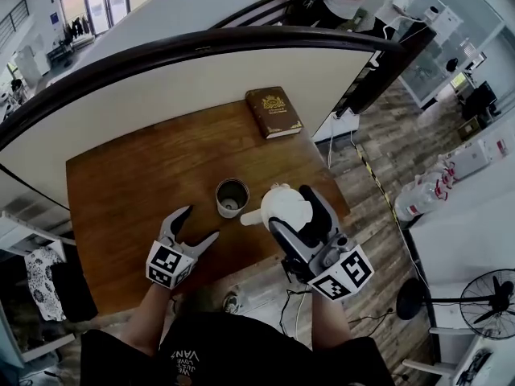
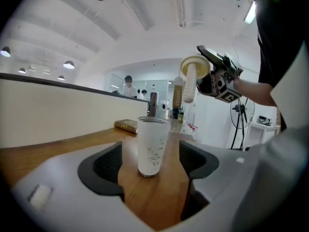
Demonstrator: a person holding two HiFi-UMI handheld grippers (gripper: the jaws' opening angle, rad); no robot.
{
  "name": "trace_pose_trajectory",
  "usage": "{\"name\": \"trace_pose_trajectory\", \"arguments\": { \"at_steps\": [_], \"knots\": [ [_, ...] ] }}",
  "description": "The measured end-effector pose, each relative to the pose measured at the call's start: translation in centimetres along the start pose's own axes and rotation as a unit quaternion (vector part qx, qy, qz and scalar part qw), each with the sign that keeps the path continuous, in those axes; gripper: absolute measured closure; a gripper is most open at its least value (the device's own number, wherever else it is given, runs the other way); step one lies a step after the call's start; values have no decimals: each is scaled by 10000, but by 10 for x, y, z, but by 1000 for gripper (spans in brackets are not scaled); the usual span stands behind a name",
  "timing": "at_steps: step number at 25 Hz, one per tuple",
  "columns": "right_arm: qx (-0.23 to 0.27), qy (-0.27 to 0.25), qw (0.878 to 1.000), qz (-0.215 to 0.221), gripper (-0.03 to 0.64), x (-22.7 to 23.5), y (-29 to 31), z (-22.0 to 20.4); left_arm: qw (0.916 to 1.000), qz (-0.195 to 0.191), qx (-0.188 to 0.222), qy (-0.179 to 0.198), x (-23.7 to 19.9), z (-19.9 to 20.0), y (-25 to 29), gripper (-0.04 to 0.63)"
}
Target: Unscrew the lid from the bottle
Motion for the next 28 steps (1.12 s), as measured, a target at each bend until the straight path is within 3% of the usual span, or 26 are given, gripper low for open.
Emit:
{"name": "trace_pose_trajectory", "arguments": {
  "at_steps": [10,16,20,28],
  "knots": [
    [-135,201,9997,-51,264,-15,-37,-10,9963,428,733,145,39,40,-43,241],
    [-191,366,9991,-97,264,-22,-59,-16,9942,511,891,318,66,48,-57,366],
    [-269,441,9986,-103,264,-25,-71,-20,9929,681,896,383,81,52,-62,510],
    [-465,698,9964,-86,264,-32,-88,-39,9934,677,869,311,103,48,-65,577]
  ]
}}
Point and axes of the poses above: the fingertips, and each gripper's own axes: y forward along the fingers, x to its right, z out of its top, the point moved 10 cm from there along -y, backward along the fingers, and after that the axes turned 9 degrees about x, right-handed, at the moved point
